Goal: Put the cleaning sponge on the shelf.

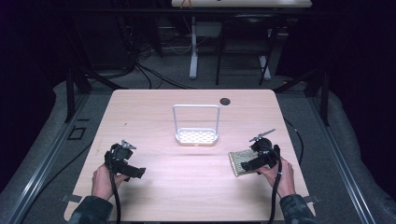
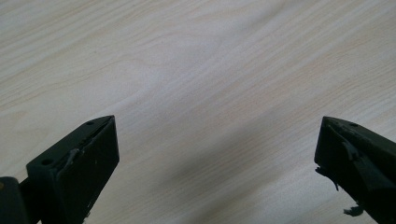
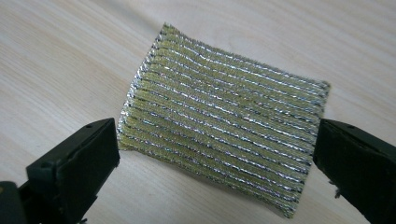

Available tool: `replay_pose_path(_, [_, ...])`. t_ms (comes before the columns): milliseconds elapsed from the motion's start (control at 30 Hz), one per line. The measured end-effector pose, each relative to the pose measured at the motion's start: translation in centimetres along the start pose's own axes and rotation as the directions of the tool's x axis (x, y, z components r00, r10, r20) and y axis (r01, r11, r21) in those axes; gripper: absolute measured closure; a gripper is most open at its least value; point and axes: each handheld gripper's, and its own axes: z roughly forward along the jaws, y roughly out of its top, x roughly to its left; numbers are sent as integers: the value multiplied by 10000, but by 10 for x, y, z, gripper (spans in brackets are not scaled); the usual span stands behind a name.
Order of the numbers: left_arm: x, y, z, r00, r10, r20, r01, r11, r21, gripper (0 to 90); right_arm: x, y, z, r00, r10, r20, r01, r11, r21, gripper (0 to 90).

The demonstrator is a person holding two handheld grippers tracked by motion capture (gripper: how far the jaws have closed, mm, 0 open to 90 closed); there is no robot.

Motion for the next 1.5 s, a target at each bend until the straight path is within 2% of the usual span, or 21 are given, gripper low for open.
replay_pose_path(33, [0,0,0,10000,4,8,-4,10000,8,0,0,3,6,10000,7,-13,-7,9997,258,0])
replay_pose_path(100, [0,0,0,10000,18,28,-18,10000,27,0,0,3,8,10000,45,-19,-44,9994,351,0])
replay_pose_path(133, [0,0,-1,10000,-31,17,31,10000,-38,0,-3,3,11,9998,195,-83,-190,9982,570,0])
replay_pose_path(400, [0,1,1,10000,-7,67,7,10000,16,0,-9,5,18,9987,463,-192,-442,9941,993,0])
replay_pose_path(433, [-1,1,1,10000,11,91,-11,10000,48,0,-9,6,20,9988,488,-71,-477,9932,1064,1])
replay_pose_path(533, [0,1,1,9999,-16,100,16,10000,31,0,-8,7,25,9990,431,-114,-412,9906,1302,34])
replay_pose_path(733, [0,-3,0,9998,-96,171,95,9999,48,0,-6,6,32,9993,248,261,-284,9886,1482,67])
replay_pose_path(867, [0,-3,0,9998,-87,203,85,9999,90,0,-7,5,33,9992,332,201,-358,9889,1445,95])
replay_pose_path(933, [0,-3,0,9998,-62,197,60,9999,84,0,-7,5,33,9993,330,200,-355,9894,1408,130])
replay_pose_path(967, [0,-2,1,9998,-25,183,24,10000,81,0,-9,3,33,9986,499,166,-516,9905,1274,163])
replay_pose_path(1100, [0,-2,0,9998,-76,169,76,10000,20,0,-11,2,32,9980,601,201,-621,9912,1168,207])
replay_pose_path(1500, [0,-1,1,9998,-45,176,44,10000,74,0,-17,-3,26,9940,1018,407,-1037,9935,468,530])
